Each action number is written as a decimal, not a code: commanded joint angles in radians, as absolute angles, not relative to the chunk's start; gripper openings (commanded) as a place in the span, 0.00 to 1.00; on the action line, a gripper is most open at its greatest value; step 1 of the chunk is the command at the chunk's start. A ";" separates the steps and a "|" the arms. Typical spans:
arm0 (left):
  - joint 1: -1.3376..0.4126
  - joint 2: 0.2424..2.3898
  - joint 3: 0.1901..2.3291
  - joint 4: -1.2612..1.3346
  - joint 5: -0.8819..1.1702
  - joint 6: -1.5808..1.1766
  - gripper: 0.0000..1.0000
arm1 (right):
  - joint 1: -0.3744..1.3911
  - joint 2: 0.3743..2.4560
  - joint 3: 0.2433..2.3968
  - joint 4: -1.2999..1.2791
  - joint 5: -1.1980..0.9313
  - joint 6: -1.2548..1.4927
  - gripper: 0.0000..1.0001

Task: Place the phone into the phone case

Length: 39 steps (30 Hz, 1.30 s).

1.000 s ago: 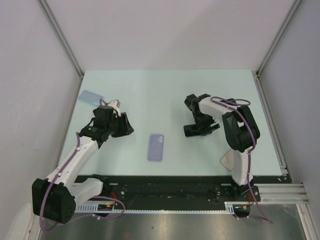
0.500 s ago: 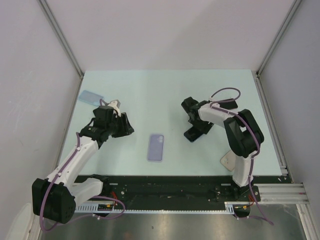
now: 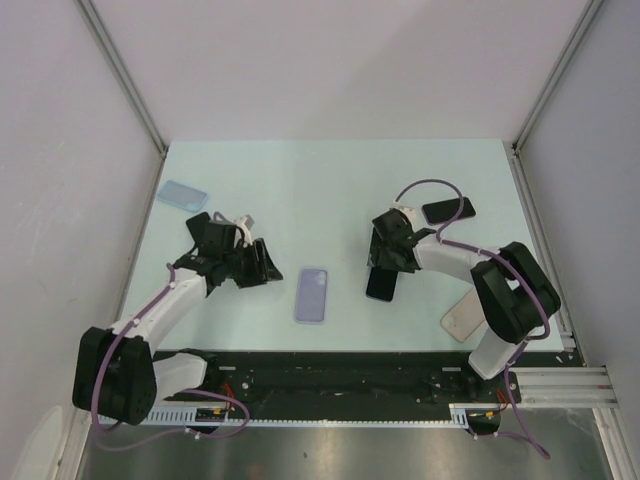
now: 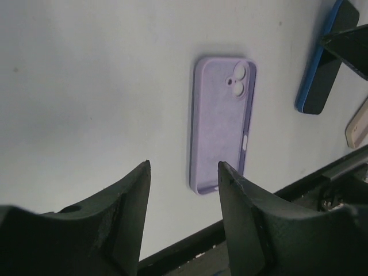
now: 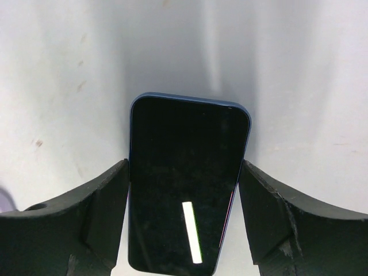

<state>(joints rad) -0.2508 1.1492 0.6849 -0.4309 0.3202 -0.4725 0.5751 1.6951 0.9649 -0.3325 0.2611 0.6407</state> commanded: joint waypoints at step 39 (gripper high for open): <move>-0.245 1.350 0.534 -0.207 0.525 -0.612 0.02 | 0.750 1.801 0.966 0.209 -0.394 0.916 0.42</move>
